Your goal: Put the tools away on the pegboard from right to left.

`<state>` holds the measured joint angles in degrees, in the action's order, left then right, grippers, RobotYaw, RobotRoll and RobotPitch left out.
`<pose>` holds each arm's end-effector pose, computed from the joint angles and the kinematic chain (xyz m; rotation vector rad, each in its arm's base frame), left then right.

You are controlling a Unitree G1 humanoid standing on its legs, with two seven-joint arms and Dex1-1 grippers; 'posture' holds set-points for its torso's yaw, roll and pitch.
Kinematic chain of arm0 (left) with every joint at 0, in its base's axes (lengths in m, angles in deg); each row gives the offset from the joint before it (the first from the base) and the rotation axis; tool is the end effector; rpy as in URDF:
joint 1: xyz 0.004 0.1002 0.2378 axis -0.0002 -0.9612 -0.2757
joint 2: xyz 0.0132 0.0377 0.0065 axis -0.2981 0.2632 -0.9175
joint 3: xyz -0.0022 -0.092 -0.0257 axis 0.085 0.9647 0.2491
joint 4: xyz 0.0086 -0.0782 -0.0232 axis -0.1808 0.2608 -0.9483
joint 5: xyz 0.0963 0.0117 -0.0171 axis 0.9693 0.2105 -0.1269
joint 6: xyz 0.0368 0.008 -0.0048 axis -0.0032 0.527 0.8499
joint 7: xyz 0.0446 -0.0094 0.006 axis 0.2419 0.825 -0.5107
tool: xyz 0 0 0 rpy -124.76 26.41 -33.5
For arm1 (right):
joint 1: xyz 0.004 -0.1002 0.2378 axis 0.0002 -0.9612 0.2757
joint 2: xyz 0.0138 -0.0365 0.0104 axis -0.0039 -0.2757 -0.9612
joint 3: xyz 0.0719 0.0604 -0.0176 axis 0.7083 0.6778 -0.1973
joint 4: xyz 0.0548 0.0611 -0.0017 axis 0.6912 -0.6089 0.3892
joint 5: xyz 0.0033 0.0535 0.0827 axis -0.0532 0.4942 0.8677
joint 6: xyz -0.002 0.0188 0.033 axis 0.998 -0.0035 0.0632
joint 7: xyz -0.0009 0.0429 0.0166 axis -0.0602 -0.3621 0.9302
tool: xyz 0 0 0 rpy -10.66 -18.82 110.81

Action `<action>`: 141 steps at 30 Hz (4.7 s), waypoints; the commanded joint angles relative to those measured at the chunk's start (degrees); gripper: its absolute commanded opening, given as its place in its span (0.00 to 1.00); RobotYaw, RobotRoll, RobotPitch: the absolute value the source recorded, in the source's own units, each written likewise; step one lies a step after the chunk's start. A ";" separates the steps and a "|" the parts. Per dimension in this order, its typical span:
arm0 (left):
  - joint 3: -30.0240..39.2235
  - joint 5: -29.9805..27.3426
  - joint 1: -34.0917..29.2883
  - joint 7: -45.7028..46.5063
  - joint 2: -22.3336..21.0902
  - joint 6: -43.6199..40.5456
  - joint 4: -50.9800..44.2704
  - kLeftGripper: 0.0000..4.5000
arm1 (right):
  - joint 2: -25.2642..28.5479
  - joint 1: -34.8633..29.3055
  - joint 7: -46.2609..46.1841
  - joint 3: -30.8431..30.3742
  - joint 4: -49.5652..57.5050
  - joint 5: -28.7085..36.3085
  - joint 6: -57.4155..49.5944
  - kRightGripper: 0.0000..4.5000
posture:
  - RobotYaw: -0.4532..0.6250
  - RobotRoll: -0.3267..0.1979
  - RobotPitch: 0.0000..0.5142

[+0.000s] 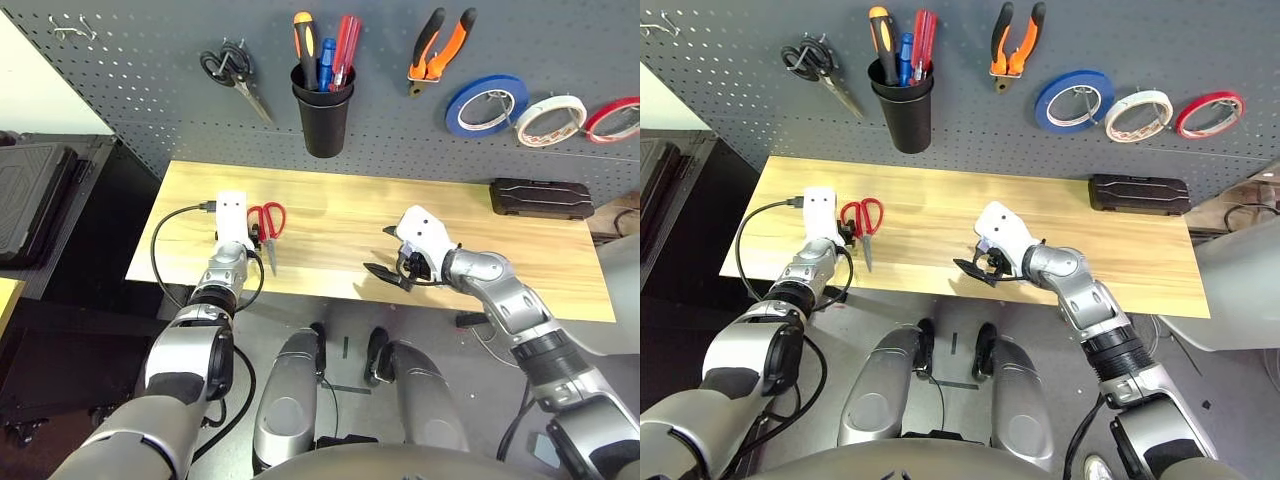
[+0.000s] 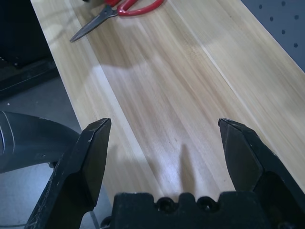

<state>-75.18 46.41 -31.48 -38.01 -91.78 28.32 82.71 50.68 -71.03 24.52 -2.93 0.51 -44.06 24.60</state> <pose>0.2982 0.1968 0.0321 0.1062 0.4574 0.1361 0.2563 -0.1628 0.0862 -0.4097 0.2590 0.9412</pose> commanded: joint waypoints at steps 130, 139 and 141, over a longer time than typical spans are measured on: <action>10.54 -15.12 -23.46 -27.36 -9.50 17.49 -41.21 0.99 | -10.35 -0.51 -41.76 29.07 -24.41 3.81 40.25 1.00 | 0.57 0.62 0.29; 14.08 -15.45 -20.63 -27.05 -11.11 24.12 -30.90 0.99 | -6.43 2.13 -46.23 32.45 -34.88 4.30 46.82 1.00 | 0.55 0.62 0.28; 13.95 -15.35 -20.38 -27.26 -11.02 24.53 -30.02 0.99 | -5.82 2.70 -46.61 33.05 -36.47 4.63 47.51 1.00 | 0.55 0.62 0.29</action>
<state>-61.30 31.17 -51.94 -64.69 -102.69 51.99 51.29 44.50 -68.44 -21.54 29.18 -33.95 -39.89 70.81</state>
